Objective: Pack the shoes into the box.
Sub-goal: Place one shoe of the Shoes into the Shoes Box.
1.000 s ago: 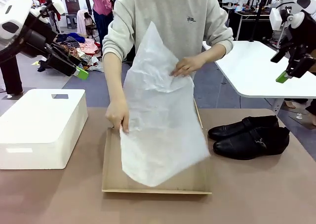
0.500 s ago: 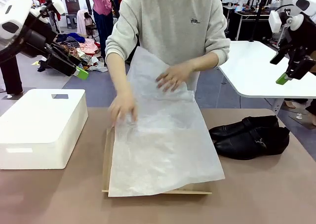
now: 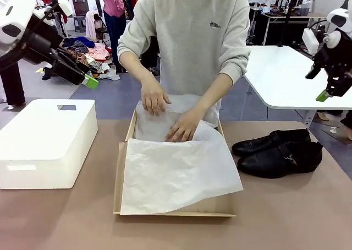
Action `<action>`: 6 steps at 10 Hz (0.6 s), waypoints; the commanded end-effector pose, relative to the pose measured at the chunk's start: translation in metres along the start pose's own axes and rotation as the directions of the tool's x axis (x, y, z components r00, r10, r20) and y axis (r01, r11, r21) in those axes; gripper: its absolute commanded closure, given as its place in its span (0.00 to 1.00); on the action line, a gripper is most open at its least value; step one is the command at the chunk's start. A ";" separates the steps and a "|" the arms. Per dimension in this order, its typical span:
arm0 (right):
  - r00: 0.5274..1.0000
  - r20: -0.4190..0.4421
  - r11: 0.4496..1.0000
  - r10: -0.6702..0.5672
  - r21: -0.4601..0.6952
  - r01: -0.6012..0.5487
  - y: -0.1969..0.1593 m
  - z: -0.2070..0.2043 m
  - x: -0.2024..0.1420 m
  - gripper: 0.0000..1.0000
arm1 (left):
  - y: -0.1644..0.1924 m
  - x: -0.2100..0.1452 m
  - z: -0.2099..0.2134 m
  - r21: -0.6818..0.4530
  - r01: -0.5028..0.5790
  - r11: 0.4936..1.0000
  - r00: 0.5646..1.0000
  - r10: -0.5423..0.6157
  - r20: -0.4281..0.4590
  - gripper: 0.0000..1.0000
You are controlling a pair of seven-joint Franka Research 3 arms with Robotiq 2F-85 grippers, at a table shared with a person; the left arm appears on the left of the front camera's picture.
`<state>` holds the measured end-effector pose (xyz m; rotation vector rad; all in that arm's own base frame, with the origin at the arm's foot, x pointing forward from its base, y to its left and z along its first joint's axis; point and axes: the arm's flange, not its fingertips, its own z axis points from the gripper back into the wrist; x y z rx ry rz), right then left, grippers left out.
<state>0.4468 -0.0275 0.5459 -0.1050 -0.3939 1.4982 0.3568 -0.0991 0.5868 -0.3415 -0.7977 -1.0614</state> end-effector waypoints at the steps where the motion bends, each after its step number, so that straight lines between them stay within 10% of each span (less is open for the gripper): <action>1: 0.999 -0.024 1.000 0.025 0.014 -0.025 -0.013 -0.019 -0.014 0.00 | 0.002 -0.001 0.001 -0.011 0.015 1.000 1.000 -0.015 0.015 0.04; 6: 1.000 0.002 0.994 -0.004 0.111 0.004 -0.031 -0.057 -0.028 0.00 | 0.002 -0.001 0.001 -0.011 0.015 1.000 1.000 -0.015 0.015 0.04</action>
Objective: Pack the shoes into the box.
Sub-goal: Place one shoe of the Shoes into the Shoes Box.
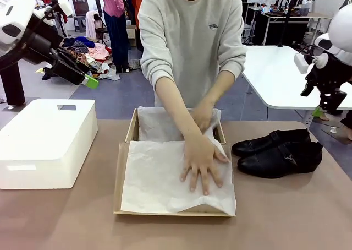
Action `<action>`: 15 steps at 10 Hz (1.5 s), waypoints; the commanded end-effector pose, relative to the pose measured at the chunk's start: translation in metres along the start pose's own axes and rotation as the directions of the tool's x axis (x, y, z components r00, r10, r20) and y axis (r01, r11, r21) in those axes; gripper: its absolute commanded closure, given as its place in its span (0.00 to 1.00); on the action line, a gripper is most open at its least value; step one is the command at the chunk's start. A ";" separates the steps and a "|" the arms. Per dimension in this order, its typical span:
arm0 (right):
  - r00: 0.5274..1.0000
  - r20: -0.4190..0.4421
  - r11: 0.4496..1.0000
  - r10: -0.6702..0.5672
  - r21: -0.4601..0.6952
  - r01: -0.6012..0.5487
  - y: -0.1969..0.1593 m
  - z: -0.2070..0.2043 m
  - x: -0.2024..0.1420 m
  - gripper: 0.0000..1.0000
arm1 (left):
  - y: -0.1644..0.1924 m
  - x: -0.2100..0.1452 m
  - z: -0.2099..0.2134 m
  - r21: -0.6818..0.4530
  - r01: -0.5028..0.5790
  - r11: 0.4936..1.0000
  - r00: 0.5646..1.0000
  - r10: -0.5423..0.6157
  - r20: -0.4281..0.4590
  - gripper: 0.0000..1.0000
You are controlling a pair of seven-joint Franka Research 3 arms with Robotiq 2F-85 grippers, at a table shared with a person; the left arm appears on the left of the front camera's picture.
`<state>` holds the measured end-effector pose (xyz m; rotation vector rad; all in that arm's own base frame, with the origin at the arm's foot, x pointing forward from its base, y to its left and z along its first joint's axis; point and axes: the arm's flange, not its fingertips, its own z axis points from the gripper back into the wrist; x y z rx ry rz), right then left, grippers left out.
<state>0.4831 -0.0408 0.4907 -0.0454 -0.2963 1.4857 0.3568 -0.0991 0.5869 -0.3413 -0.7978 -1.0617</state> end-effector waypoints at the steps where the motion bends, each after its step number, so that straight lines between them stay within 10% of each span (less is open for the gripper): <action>1: 1.000 0.023 1.000 0.005 0.019 -0.005 -0.013 0.003 -0.005 0.00 | 0.002 -0.001 0.001 -0.011 0.015 1.000 1.000 -0.014 0.015 0.04; 15: 0.998 0.041 0.999 0.048 -0.011 -0.047 -0.056 -0.072 -0.021 0.00 | 0.002 -0.001 0.001 -0.011 0.015 1.000 1.000 -0.014 0.015 0.04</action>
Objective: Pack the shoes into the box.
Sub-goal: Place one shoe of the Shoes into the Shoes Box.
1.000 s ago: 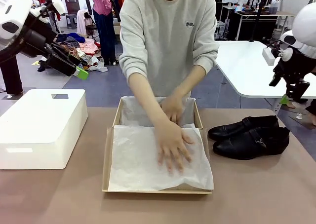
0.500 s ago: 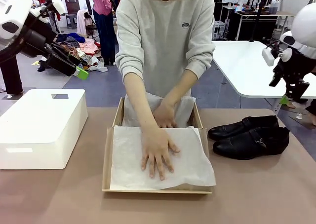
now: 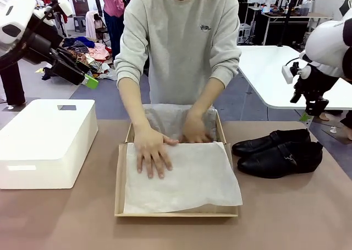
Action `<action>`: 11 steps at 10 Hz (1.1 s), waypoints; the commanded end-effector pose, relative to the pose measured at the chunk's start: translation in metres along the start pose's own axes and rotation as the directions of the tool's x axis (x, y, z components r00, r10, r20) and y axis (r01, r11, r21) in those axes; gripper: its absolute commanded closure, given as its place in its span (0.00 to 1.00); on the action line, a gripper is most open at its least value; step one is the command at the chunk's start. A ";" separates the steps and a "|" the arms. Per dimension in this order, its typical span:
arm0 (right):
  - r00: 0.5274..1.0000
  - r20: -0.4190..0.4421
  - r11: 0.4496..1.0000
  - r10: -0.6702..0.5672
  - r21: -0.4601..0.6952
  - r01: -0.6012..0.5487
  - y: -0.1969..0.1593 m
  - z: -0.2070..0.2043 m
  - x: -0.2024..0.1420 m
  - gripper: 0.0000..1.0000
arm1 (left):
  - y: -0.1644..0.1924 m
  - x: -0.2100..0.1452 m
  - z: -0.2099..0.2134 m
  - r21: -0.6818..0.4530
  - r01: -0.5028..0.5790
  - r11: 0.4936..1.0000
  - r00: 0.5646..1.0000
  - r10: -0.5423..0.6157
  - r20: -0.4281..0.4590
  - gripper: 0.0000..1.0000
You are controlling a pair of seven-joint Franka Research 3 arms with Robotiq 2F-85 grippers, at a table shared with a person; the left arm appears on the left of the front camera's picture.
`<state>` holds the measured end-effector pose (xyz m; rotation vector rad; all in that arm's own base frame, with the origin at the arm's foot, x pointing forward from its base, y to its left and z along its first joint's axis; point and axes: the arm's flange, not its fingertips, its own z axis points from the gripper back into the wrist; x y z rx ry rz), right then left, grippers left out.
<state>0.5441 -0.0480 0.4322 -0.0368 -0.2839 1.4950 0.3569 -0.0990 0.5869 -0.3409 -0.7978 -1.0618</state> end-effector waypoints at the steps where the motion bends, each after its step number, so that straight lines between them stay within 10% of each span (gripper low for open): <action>1: 0.998 0.054 0.999 0.042 -0.025 -0.041 -0.008 -0.013 -0.010 0.00 | 0.002 -0.001 0.001 -0.012 0.014 1.000 1.000 -0.014 0.015 0.04; 11: 0.998 0.060 0.997 0.036 0.065 -0.040 -0.006 -0.073 -0.011 0.00 | 0.002 -0.001 0.001 -0.012 0.014 1.000 1.000 -0.014 0.015 0.04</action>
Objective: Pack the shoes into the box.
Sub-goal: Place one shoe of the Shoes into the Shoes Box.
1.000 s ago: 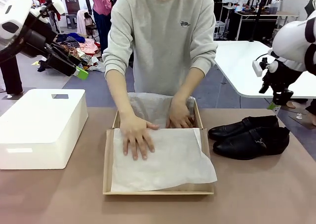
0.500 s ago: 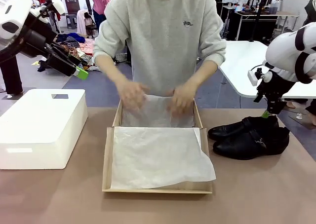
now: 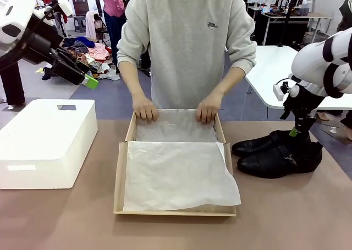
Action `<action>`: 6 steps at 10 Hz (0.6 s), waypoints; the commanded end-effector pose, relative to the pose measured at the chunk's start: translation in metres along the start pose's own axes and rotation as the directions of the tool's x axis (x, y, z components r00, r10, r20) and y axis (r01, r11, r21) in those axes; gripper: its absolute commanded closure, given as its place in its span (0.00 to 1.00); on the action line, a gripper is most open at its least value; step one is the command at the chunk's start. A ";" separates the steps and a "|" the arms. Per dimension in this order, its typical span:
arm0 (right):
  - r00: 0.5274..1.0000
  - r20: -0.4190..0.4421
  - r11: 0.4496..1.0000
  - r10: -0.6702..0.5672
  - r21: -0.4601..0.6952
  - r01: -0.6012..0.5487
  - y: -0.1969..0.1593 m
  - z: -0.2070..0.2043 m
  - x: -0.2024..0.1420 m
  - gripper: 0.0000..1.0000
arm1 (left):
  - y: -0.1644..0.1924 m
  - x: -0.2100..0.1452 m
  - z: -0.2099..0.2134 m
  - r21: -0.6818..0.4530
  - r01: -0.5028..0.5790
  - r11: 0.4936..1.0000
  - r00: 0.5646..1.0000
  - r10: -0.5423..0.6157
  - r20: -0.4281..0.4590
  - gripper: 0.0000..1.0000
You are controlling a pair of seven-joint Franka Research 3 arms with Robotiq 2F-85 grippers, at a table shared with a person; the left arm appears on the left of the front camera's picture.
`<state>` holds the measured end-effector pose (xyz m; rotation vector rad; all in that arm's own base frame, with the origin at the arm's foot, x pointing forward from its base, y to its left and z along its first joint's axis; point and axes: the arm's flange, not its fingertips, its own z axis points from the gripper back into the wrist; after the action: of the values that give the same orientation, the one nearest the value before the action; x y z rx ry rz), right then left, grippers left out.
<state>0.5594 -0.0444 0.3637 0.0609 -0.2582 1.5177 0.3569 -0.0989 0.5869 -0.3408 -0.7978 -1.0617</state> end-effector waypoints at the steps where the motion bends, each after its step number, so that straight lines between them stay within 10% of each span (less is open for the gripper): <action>1: 1.000 0.007 1.000 0.025 -0.014 -0.025 -0.004 -0.007 -0.007 0.00 | 0.002 -0.001 0.001 -0.012 0.014 1.000 1.000 -0.014 0.015 0.04; 6: 1.000 -0.015 1.000 0.023 0.007 -0.023 -0.003 -0.029 -0.014 0.00 | 0.002 -0.001 0.001 -0.012 0.014 1.000 1.000 -0.014 0.015 0.04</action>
<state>0.5622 -0.0496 0.3376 0.0745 -0.2330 1.5161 0.3569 -0.0989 0.5869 -0.3408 -0.7978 -1.0617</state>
